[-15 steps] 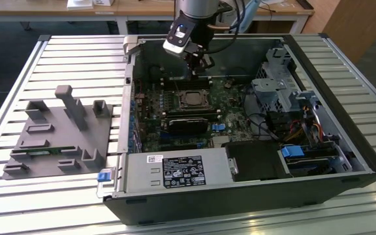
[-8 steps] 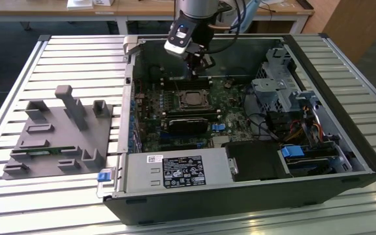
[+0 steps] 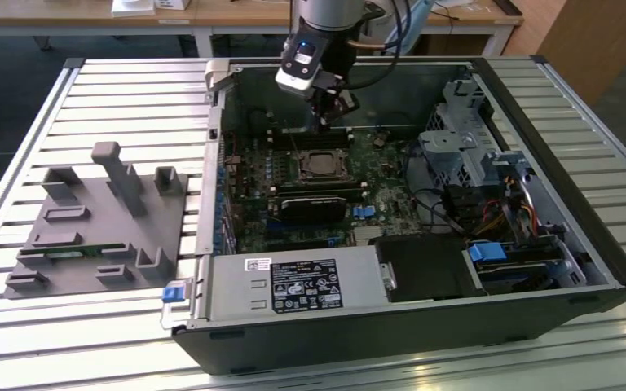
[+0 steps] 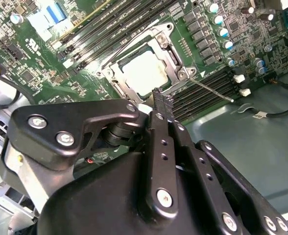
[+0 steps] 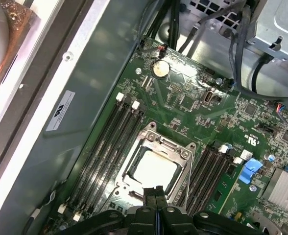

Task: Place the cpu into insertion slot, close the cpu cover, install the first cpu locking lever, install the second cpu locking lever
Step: 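Install the first cpu locking lever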

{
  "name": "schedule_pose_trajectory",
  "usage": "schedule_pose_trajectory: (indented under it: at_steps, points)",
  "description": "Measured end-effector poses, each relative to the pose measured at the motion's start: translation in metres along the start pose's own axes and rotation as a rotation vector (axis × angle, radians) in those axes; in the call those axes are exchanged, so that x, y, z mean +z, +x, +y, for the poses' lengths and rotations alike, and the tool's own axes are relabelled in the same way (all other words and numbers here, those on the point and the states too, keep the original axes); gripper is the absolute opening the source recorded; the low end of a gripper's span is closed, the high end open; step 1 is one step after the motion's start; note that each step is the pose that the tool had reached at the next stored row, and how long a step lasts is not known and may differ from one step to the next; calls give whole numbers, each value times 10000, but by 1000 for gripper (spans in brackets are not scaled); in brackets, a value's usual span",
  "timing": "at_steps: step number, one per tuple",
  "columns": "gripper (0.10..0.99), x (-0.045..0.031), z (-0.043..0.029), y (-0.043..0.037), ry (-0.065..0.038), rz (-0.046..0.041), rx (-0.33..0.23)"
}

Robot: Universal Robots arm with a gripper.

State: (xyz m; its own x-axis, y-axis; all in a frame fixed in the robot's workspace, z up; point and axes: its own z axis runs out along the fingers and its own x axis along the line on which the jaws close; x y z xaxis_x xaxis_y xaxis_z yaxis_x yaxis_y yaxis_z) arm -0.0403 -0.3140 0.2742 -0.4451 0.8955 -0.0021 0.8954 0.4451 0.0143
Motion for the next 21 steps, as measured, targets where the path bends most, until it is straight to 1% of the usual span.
schedule_pose_trajectory:
  at_steps: [21]
  points:
    - [106, 0, 0, 0, -2, 12, -784]
